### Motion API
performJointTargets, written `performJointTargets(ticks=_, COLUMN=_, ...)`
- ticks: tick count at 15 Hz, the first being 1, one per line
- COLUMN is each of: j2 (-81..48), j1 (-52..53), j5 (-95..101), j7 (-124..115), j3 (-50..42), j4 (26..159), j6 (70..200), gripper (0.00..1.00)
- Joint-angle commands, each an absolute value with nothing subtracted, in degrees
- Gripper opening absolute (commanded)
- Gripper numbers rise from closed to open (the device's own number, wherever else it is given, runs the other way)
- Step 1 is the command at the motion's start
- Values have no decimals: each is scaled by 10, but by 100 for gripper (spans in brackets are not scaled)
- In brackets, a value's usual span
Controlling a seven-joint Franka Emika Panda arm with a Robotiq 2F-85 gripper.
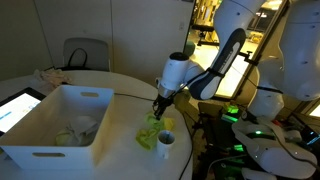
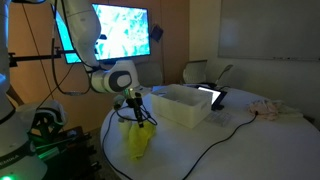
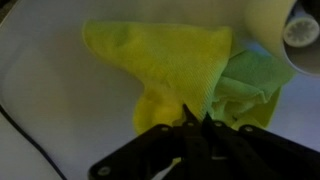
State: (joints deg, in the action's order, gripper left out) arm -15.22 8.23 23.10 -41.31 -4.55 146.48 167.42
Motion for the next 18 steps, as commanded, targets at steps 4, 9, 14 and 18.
performJointTargets(ticks=4, j2=-49, j1=125, j5=255, j7=-485, j3=-51, j4=1434, j6=1587, gripper=2)
performJointTargets(ticks=9, j2=-10, j1=126, j5=283, j7=-534, j3=-15, j4=1401, j6=1530, gripper=2)
performJointTargets(ticks=14, j2=19, j1=115, j5=279, j7=-548, j3=31, j4=1371, j6=1475, gripper=2)
performJointTargets(ticks=18, j2=23, j1=108, j5=288, j7=-569, j3=60, j4=1329, j6=1432, gripper=2)
